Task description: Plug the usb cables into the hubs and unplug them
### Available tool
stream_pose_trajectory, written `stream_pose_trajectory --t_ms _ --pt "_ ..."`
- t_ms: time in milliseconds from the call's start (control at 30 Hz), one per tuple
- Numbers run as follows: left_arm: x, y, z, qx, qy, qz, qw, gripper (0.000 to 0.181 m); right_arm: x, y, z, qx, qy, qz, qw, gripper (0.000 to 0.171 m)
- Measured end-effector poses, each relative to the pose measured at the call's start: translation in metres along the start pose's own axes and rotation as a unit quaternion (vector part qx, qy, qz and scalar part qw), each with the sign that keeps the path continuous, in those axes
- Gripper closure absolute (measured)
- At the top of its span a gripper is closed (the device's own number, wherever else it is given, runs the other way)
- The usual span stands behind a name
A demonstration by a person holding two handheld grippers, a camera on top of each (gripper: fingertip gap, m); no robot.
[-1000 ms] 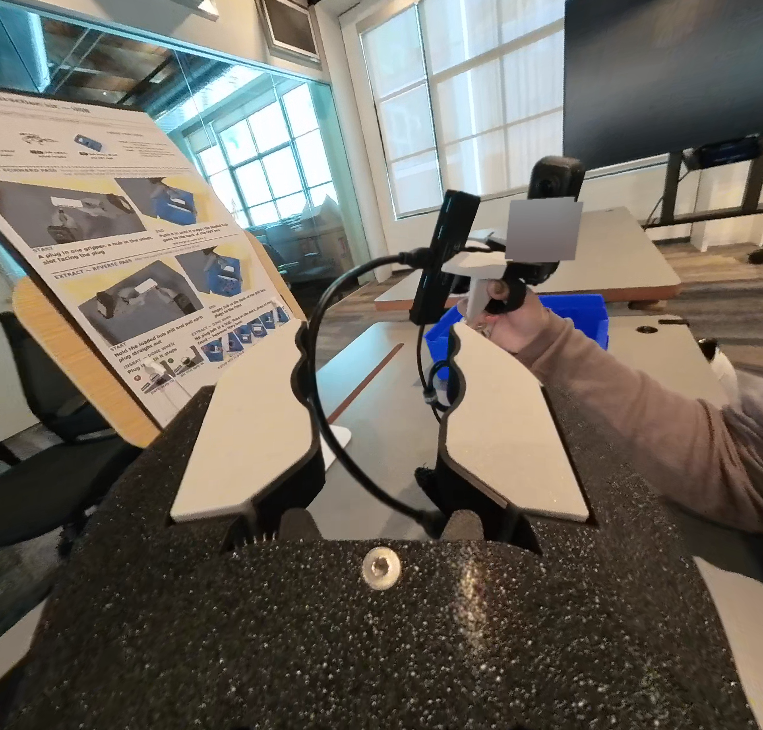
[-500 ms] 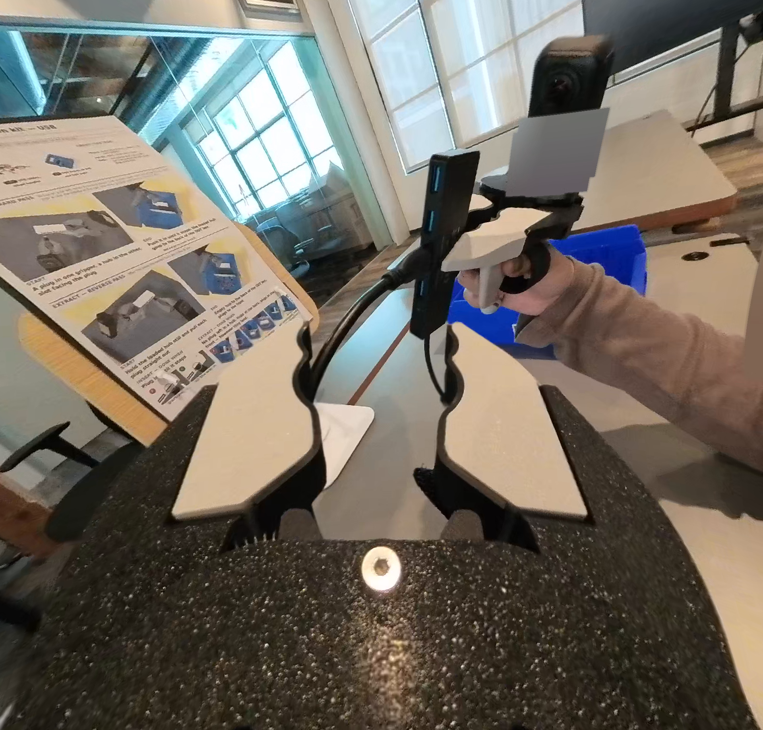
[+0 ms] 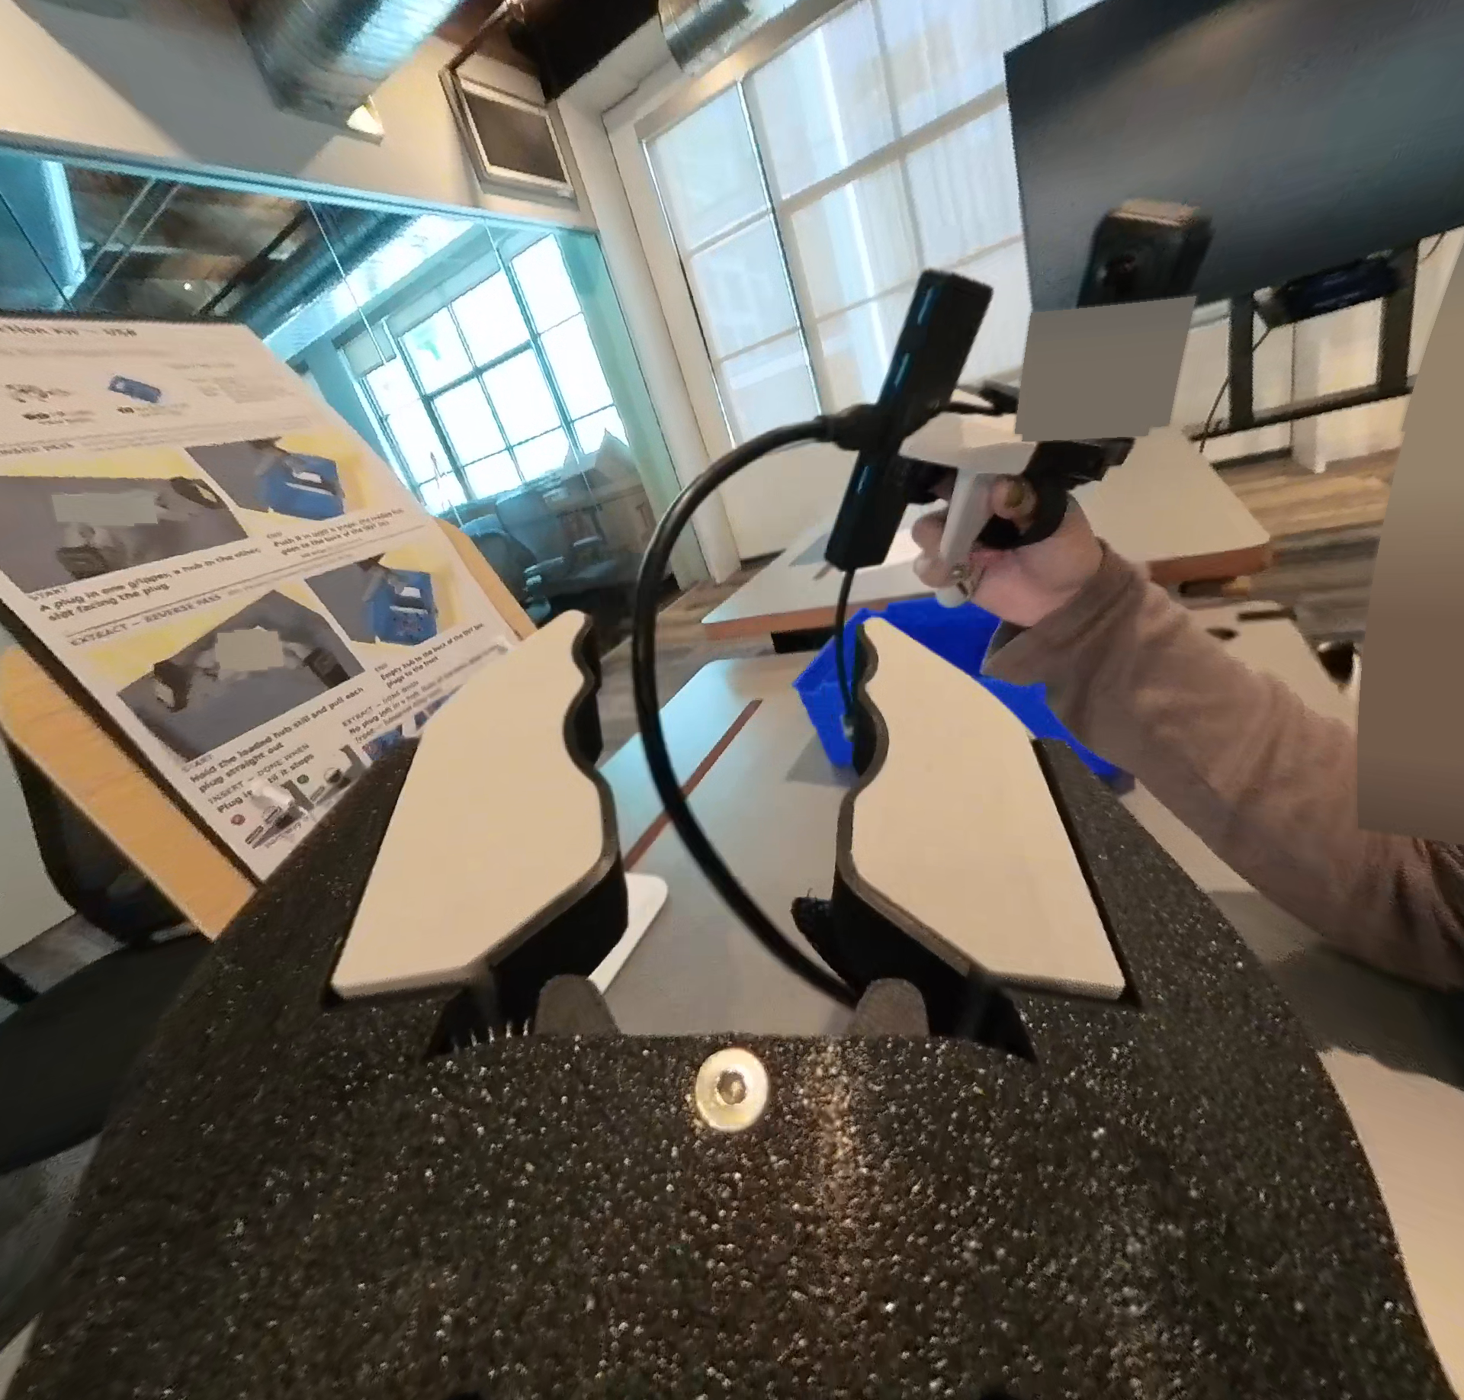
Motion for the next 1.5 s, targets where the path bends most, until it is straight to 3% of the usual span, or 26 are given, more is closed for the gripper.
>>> stream_pose_trajectory --t_ms 133,333,700,867,1000,1133,1500 --pt "-0.003 -0.002 0.010 -0.029 -0.036 -0.013 0.999 0.122 -0.028 -0.017 0.031 -0.056 0.025 -0.041 0.997 0.161" --pt "0.002 -0.004 0.006 -0.039 -0.030 -0.015 0.999 0.121 -0.066 -0.045 0.061 -0.121 0.092 -0.096 0.984 0.161" --pt "0.030 -0.013 -0.016 -0.063 0.002 -0.027 0.998 0.122 -0.151 -0.091 0.058 -0.160 0.227 -0.208 0.938 0.161" --pt "0.052 -0.026 -0.018 -0.062 0.007 -0.045 0.997 0.123 -0.192 -0.109 0.057 -0.203 0.291 -0.282 0.891 0.161" --pt "0.073 -0.034 -0.019 -0.063 0.006 -0.053 0.997 0.123 -0.214 -0.118 0.045 -0.219 0.341 -0.302 0.863 0.161" --pt "0.092 -0.041 -0.020 -0.085 -0.003 -0.072 0.994 0.122 -0.236 -0.131 0.009 -0.205 0.403 -0.306 0.838 0.161" --pt "0.106 -0.037 -0.033 -0.130 -0.003 -0.080 0.988 0.122 -0.289 -0.153 -0.053 -0.089 0.372 -0.375 0.844 0.161"
Point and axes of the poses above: each gripper's, where its closed fingertips meet, x out along the fingers, z out of its top, y = z × x across the jaws, the point moved 2 cm from there along -x, back along the fingers
